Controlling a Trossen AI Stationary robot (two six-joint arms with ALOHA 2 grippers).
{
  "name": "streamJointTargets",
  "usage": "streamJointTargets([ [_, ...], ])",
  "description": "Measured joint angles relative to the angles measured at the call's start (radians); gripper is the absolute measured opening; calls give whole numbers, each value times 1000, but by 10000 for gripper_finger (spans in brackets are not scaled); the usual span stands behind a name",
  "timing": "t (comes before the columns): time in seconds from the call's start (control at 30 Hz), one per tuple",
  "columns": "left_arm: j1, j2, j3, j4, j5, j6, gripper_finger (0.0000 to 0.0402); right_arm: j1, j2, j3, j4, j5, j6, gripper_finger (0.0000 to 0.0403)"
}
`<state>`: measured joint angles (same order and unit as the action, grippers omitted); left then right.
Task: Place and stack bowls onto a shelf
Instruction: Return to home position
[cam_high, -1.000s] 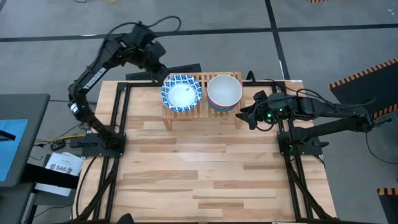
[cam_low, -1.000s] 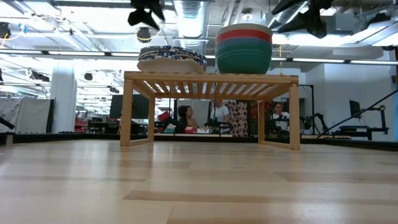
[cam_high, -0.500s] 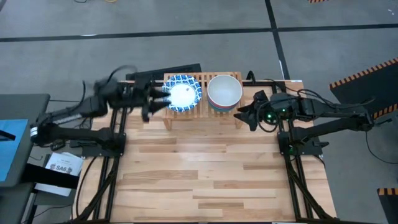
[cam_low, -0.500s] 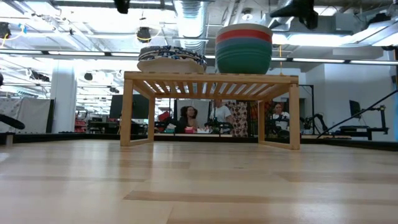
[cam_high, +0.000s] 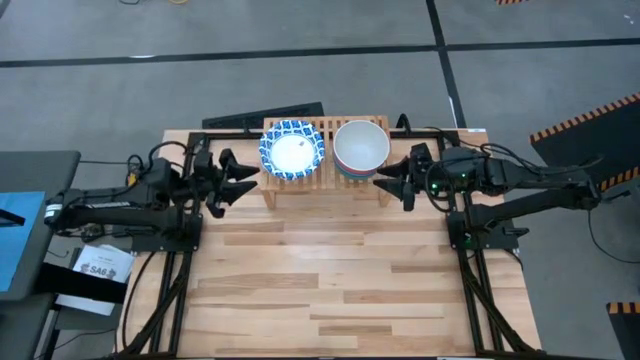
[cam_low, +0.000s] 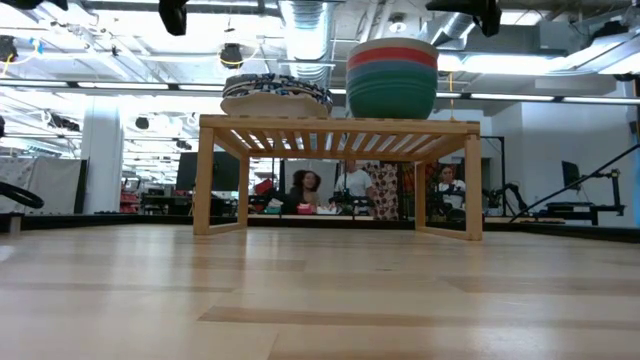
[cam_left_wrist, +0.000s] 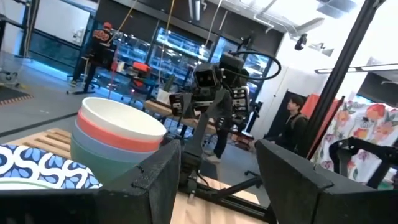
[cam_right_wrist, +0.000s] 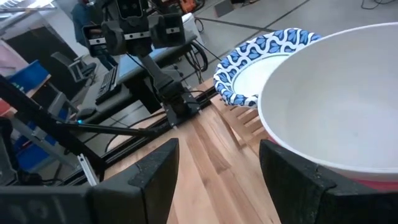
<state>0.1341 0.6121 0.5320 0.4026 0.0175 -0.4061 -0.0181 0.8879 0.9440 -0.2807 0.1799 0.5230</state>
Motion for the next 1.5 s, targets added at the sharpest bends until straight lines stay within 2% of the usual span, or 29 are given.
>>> streamJointTargets([
  [0.17, 0, 0, 0, -16, 10, -19, 197, 0, 0, 0, -1, 0, -1, 248],
  [0.3, -5, -2, 0, -101, 84, -67, 179, 0, 0, 0, -2, 0, -1, 248],
  [0.37, -23, -11, 0, -131, 94, -63, 147, 0, 0, 0, -2, 0, -1, 248],
  [0.43, -52, -13, 0, -146, 88, -10, 99, 0, 0, 0, -2, 0, -1, 248],
  [0.5, -80, -23, -1, -187, 56, 52, 40, 0, 0, 0, -2, 0, 0, 248],
  [0.57, -98, -38, -1, -212, 8, 97, 13, 0, 0, 0, -2, 0, 8, 248],
  [0.63, -108, -60, -19, -222, -24, 121, 7, 0, 0, 0, -2, 0, 26, 248],
  [0.83, -114, -158, -145, -171, -22, 105, 0, 0, 0, 0, -2, 0, 29, 248],
  [1.17, -114, -419, -386, -37, -23, 81, 0, 1, 0, 0, -2, -6, 69, 248],
  [1.4, -113, -601, -512, -15, -23, 56, 0, 1, 0, 0, -2, -7, 106, 248],
  [1.5, -113, -611, -520, -15, -20, 44, 0, 1, 0, 0, -2, -20, 106, 248],
])
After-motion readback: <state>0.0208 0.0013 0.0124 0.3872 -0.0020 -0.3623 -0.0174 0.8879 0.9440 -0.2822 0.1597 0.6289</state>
